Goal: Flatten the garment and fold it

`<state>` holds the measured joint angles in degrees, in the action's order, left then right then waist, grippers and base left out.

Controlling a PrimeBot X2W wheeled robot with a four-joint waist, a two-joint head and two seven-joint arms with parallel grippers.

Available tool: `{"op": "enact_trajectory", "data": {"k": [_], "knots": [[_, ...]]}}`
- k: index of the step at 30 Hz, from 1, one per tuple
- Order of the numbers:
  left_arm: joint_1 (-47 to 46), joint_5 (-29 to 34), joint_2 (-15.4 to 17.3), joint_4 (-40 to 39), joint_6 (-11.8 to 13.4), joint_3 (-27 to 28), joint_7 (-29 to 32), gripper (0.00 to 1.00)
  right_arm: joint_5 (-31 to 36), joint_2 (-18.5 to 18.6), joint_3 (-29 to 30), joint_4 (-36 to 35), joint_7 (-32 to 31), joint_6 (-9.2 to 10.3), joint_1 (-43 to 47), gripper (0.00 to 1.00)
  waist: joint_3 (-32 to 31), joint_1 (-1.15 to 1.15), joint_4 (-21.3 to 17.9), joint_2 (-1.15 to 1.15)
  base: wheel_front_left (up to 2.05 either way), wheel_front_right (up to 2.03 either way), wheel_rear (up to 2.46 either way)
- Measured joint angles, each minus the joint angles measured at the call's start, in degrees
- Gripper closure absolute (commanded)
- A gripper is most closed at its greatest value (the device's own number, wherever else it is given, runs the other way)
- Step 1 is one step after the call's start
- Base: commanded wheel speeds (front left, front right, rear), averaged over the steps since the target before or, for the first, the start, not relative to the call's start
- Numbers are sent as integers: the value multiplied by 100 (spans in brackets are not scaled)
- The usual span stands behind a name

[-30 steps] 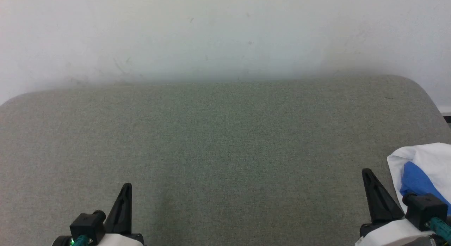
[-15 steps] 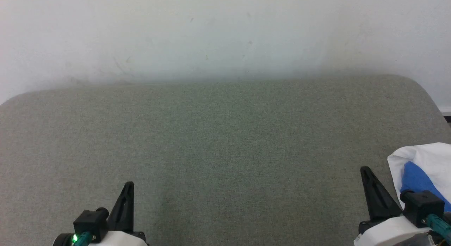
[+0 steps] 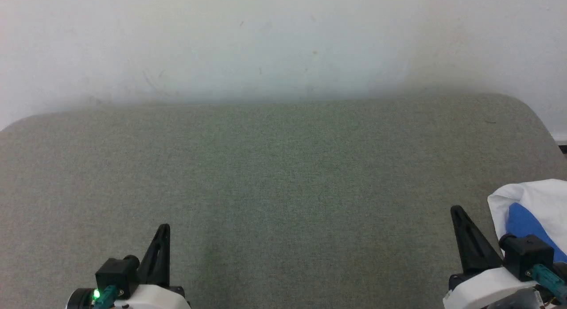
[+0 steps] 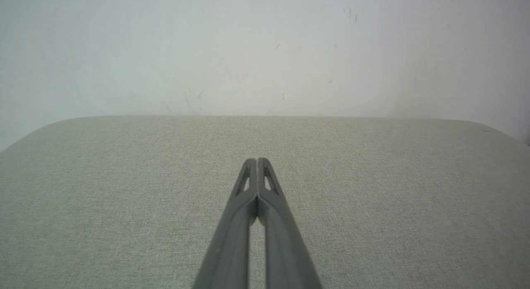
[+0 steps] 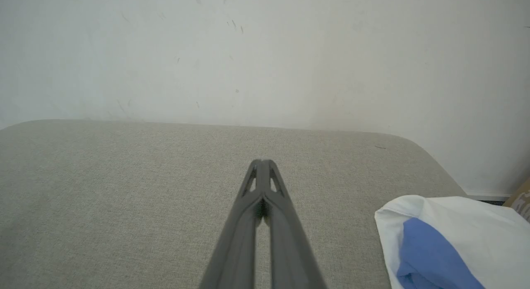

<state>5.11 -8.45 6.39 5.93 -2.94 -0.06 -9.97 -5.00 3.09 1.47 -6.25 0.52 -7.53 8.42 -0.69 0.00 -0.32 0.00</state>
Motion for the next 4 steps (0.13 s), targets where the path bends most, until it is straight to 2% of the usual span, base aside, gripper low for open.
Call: {"op": "enact_trajectory", "data": {"k": [4], "knots": [[-5, 23, -27, -27, 3, 0, 47, 100, 3, 0, -5, 32, 0, 0, -37, 100, 3, 0, 1, 0, 0, 0, 0]]}}
